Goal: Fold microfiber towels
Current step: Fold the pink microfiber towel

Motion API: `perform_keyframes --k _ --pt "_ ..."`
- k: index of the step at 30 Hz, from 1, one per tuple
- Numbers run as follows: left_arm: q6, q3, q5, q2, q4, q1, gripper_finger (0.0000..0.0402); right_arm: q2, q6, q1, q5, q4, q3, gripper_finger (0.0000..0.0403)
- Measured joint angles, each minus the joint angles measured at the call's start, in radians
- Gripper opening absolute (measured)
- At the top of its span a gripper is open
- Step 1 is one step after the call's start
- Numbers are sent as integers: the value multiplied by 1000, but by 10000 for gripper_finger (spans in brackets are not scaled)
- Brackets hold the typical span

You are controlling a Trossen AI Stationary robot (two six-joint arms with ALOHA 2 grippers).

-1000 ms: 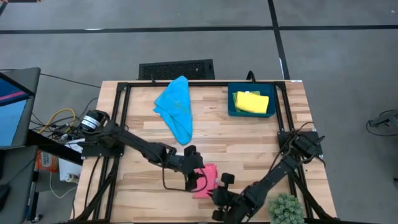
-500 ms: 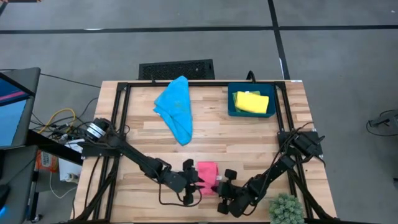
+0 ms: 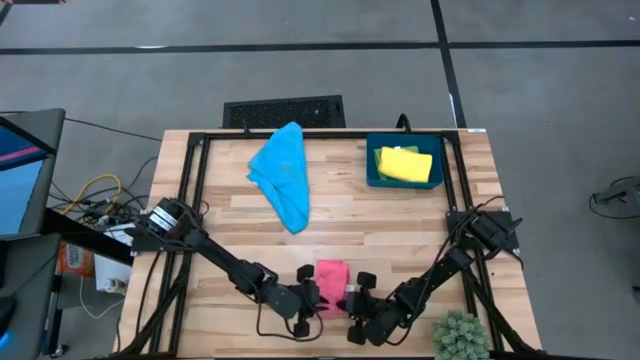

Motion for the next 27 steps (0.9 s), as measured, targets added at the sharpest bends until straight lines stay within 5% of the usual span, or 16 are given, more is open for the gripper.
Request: perform_keyframes --k 11,19,23,27 --pt "-46 16 58 106 -23 -4 50 -3 22 -8 -16 -10 0 29" --pt "-52 17 82 104 -46 -7 50 -186 111 3 9 -194 -1 21" --pt "-50 16 72 104 -39 -8 50 -210 -6 8 111 -59 0 24" --pt "-47 16 70 105 -38 -8 50 -116 -71 3 83 116 0 21"
